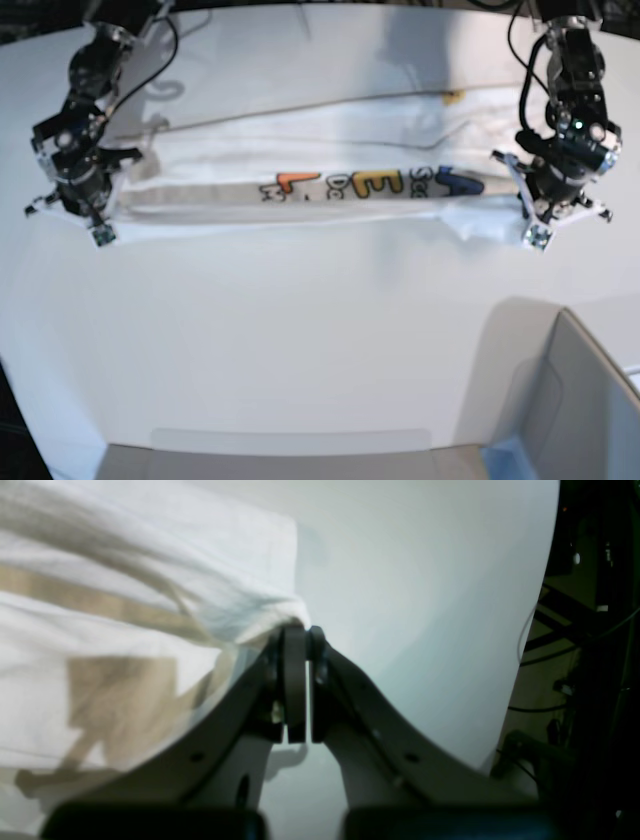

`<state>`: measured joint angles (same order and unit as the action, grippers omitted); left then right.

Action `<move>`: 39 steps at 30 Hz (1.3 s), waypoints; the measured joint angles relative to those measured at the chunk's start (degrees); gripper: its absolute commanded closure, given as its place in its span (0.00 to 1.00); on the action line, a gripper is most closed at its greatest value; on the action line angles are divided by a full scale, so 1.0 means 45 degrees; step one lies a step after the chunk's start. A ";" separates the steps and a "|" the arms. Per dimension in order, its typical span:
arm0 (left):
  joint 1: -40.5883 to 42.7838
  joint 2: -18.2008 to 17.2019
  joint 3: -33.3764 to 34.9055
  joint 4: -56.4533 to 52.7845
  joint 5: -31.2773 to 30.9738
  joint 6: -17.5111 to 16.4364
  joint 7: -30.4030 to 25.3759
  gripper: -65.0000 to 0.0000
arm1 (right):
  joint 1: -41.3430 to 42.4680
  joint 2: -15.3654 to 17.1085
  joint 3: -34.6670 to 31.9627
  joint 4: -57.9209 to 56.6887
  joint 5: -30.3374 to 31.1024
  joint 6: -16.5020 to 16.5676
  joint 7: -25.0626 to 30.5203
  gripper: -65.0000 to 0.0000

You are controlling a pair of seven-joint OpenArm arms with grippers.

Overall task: Layout the t-shirt on the table in an organized manner, then fold the t-shirt properly
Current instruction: 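Lift the hem with both grippers and fold it over onto the collar edge, then lower the folded hem onto the shirt and open both grippers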

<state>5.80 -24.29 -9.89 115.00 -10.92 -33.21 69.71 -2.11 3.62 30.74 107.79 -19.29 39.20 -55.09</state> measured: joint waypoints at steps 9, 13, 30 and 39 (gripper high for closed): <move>0.1044 0.0005 -0.0015 0.0039 -0.0053 -0.0015 0.0024 0.97 | -0.0350 0.0432 -0.0034 -0.0039 0.0015 0.0000 -0.0039 1.00; 0.1428 0.0117 -0.0811 0.0053 -0.0238 -0.0029 0.0029 0.97 | -0.0529 0.0491 -0.0044 -0.0039 0.0034 0.0000 0.0005 1.00; 0.2108 0.1161 -0.1826 0.0121 -0.0097 -0.1569 0.0024 0.97 | -0.1137 0.0772 -0.0146 -0.0219 0.0063 0.0000 0.0107 1.00; 0.2725 0.1171 -0.1802 0.0121 -0.0102 -0.1574 -0.0005 0.97 | -0.1214 0.0738 -0.0141 -0.1360 -0.0758 0.0000 0.0151 1.00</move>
<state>18.06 -19.03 -18.00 115.55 -11.38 -40.29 69.69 -7.57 6.94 30.11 101.67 -22.70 39.20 -54.41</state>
